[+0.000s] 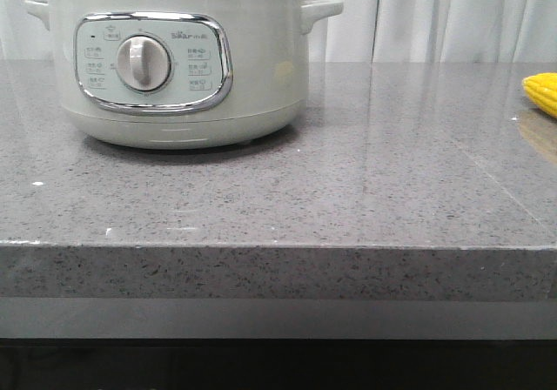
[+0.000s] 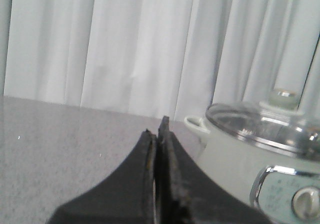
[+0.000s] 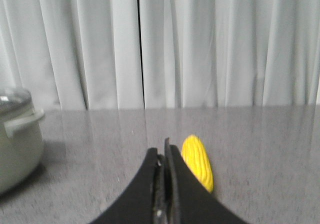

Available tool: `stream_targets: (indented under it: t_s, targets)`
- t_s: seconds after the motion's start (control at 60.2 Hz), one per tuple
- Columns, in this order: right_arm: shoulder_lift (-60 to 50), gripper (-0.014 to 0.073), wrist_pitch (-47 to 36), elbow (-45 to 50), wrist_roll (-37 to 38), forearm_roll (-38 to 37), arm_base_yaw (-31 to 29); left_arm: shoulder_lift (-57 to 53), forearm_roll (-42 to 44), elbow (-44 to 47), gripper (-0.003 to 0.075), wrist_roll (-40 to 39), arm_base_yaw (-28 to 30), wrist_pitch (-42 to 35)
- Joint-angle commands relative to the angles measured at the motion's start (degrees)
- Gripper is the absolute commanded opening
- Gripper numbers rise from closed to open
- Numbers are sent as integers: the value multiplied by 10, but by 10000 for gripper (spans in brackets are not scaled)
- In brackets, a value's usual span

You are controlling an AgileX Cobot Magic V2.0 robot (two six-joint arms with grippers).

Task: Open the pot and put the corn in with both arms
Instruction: 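Move the left gripper toward the glass lid knob of the cooker, then grasp the lid knob with the left gripper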

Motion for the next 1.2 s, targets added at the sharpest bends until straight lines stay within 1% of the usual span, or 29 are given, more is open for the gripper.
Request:
stream_targets:
  t_s: [0.0,0.166,0.266,0.382,0.581,0.83,0.963,0.996,1.046,1.079,1.096,1.129,1.146,1.179]
  targets:
    - [32,-67,11,-74,-3,-2,-4,40,1,-77,-20,-2,-3,15]
    - [106,-67,86,-189,-3,-2,-4,119,1,-215,-20,-2,-3,117]
    - [154,-67,130,-245,-3,-2,-4,163,1,-271,-20,-1,-3,156]
    - [202,-67,178,-280,-3,-2,-4,204,1,-321,-20,-1,-3,195]
    - [259,-67,222,-284,-3,-2,-4,237,1,-325,-20,-1,-3,204]
    - [299,-67,231,-284,-3,-2,-4,250,-2,-317,-20,-1,-3,202]
    - [310,-59,234,-284,-3,-2,-4,255,12,-317,-13,-1,-3,206]
    - [311,-39,235,-284,-3,-2,-4,255,15,-317,7,-1,-3,206]
    - [312,26,237,-284,-3,-2,-4,255,18,-317,68,13,-3,205]
    - [312,85,238,-284,-4,-2,-4,255,18,-317,131,13,-3,204]
    - [312,112,238,-284,-4,-2,-4,255,21,-317,176,13,-3,204]
    - [314,188,239,-284,-4,-2,-4,255,23,-317,242,17,-3,204]
    - [314,238,239,-284,-4,-2,-4,255,24,-317,293,18,-3,204]
    - [314,307,239,-284,-4,-2,-4,255,24,-317,361,18,-3,204]
